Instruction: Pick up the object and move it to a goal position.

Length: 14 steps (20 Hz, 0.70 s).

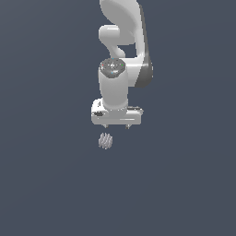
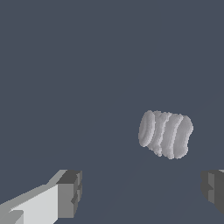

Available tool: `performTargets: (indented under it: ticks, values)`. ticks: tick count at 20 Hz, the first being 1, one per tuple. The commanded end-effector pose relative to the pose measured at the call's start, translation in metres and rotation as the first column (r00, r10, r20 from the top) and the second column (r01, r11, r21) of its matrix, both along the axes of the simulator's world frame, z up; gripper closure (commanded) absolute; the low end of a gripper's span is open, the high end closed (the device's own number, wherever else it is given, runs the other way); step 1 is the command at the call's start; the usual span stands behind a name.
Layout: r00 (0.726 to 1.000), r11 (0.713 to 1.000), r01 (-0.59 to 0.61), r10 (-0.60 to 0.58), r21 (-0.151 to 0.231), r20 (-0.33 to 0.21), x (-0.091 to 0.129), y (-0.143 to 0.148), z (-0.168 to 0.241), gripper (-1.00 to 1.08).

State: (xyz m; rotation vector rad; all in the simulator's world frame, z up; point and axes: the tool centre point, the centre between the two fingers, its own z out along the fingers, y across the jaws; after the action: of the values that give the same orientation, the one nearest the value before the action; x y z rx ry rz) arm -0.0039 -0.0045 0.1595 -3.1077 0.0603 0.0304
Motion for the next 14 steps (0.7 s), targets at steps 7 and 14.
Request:
performTargets:
  ticks: [7, 14]
  values:
    - [1.0, 1.0, -0.016, 0.016, -0.007, 0.017, 0.003, 0.01, 0.008, -0.92]
    - [1.0, 1.0, -0.022, 0.022, -0.009, 0.022, 0.004, 0.014, 0.01, -0.92]
